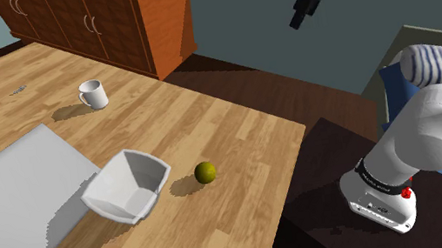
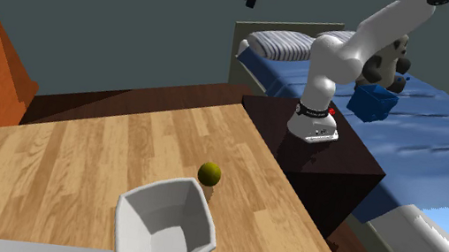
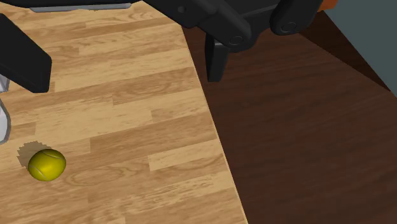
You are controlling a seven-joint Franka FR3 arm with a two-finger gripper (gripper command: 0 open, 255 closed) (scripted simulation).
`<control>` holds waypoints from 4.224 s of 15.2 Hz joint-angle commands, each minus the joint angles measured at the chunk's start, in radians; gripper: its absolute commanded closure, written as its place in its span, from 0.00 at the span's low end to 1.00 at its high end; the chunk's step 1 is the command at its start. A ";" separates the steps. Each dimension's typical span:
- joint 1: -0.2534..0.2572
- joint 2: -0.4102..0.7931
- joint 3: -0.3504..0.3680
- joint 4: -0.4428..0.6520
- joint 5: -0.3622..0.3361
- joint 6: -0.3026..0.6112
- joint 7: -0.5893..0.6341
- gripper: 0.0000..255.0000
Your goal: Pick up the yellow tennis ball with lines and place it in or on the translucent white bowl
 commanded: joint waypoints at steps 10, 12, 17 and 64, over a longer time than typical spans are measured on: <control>0.024 0.067 0.199 -0.147 0.051 0.186 0.196 0.00; 0.027 0.099 0.246 -0.166 0.060 0.230 0.242 0.00; 0.025 0.207 0.369 -0.191 0.068 0.342 0.365 0.00; 0.017 1.195 0.666 0.079 -0.706 0.620 1.307 1.00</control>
